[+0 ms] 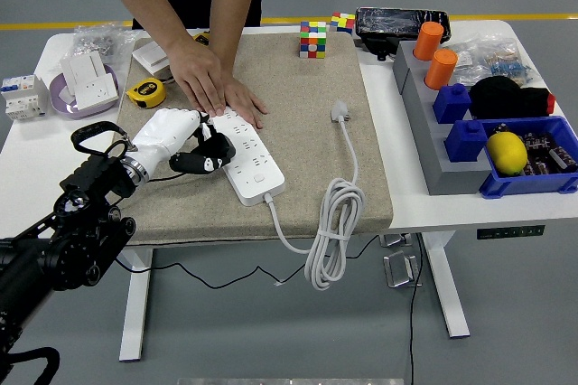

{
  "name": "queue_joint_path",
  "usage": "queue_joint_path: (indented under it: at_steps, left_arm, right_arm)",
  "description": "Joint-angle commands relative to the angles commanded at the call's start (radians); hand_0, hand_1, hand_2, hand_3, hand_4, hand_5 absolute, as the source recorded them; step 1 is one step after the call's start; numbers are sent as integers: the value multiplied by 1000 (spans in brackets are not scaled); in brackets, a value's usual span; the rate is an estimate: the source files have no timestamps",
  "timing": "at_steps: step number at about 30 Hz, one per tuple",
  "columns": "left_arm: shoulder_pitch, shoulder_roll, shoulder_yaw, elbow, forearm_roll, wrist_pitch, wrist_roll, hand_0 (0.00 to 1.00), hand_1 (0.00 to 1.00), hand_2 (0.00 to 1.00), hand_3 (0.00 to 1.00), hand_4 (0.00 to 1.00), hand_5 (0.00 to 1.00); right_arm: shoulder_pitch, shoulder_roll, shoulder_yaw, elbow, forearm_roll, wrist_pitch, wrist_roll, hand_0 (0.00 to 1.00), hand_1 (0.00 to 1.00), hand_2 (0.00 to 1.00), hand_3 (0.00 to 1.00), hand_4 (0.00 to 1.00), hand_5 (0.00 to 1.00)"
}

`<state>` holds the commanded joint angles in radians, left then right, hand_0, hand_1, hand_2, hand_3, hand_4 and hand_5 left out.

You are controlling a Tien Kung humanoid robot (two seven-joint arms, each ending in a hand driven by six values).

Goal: Pick up the plug,place it near the board,insert it into the board,press the button

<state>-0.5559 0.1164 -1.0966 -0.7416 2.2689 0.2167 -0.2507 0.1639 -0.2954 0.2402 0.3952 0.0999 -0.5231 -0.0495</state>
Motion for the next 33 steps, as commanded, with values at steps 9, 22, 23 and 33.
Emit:
queue_joint_path:
  at_steps: [9,22,23,33]
  left_arm:
    - [2,0,-36,-6,-53,-68,-28,784,804,705,700,998,612]
    - [37,3,-121,-114,-156,-114,-21,940,951,875,884,998,998]
    - [52,1,-139,-143,-170,-104,-9,955,967,903,896,998,998]
    - [245,-67,-259,-513,-457,-44,185,960,973,925,909,998,998]
  right_arm:
    - [2,1,5,0,-1,0,1,826,796,758,765,998,998]
    - [-2,4,15,0,-3,-1,2,826,796,756,765,998,998]
    - [-4,4,17,0,-3,-1,2,826,797,756,765,998,998]
    - [-11,9,19,-1,-5,0,1,826,796,756,765,998,998]
